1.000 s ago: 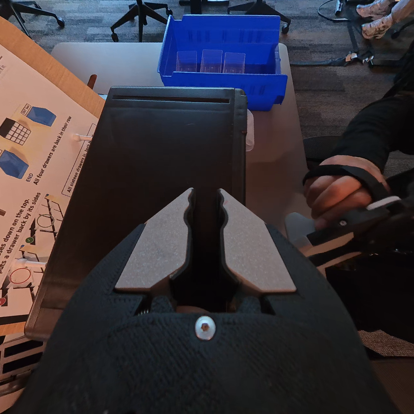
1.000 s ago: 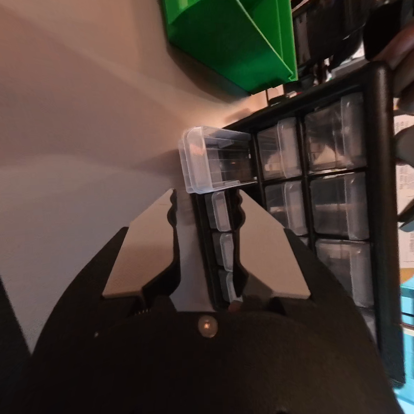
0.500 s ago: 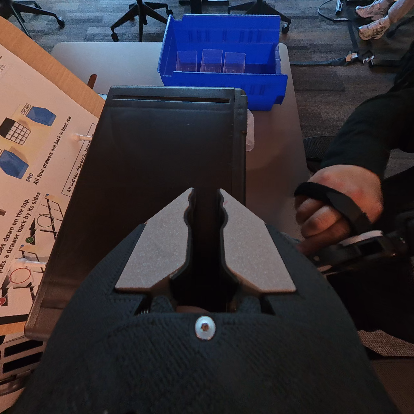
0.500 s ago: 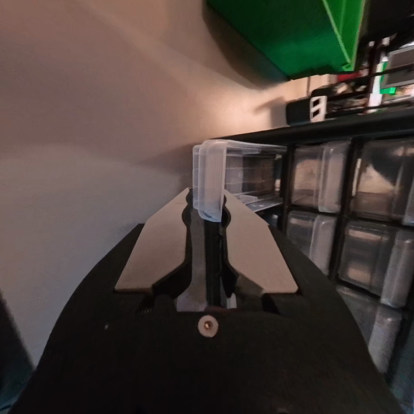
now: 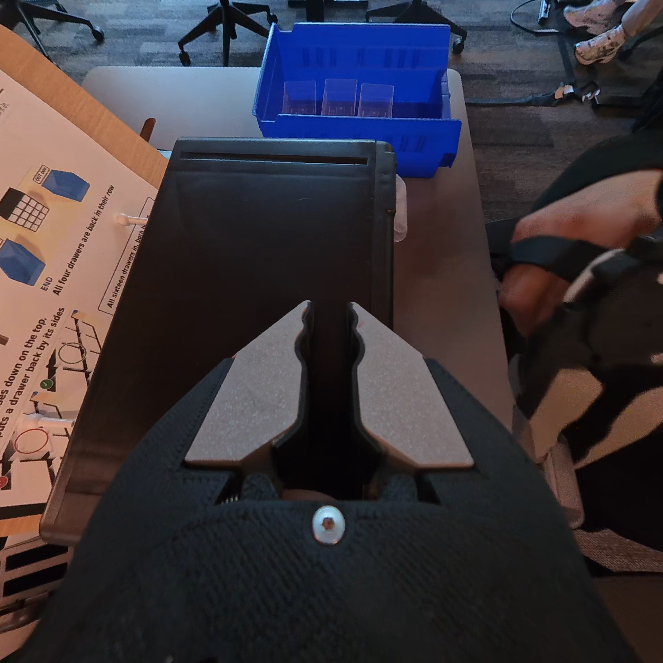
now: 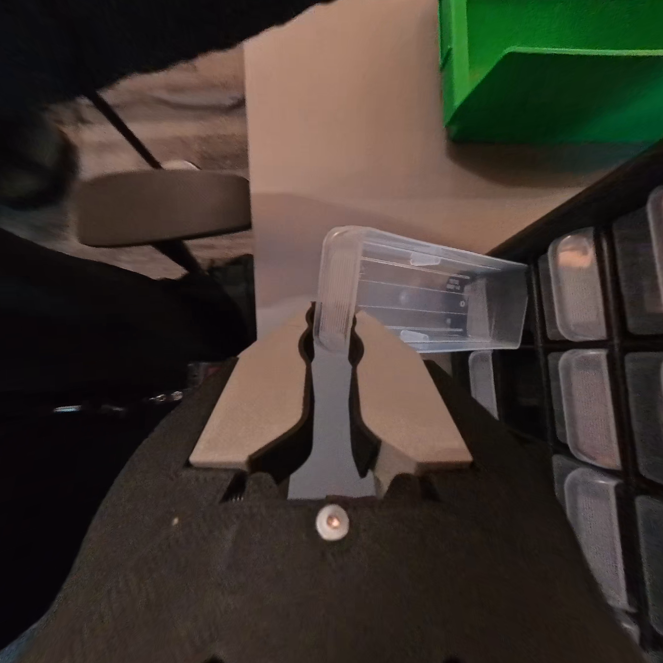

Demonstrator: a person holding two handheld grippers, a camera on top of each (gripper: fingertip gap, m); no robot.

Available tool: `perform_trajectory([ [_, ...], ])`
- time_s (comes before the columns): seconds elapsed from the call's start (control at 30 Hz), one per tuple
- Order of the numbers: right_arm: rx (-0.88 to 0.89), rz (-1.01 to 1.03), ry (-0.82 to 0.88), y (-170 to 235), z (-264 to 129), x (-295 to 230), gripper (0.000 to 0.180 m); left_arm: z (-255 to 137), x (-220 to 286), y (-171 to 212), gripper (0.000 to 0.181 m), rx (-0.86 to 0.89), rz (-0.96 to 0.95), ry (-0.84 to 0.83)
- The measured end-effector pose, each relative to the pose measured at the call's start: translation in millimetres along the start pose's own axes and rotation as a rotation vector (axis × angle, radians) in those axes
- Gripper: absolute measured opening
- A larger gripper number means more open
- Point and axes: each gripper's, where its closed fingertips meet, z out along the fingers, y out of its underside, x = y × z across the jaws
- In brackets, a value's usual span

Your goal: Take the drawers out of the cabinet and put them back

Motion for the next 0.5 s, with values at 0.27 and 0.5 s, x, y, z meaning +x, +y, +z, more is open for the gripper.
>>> perform_trajectory([
  [0.27, -0.029, -0.010, -0.228, 10, -8, -32, 0.011, 0, 0, 0, 0.017, 0.003, 0.004, 0.005],
  [0.5, -0.404, -0.049, 0.049, 120, 10, -34, 0.011, 0, 1, 0, 0.016, 0.004, 0.010, 0.007],
])
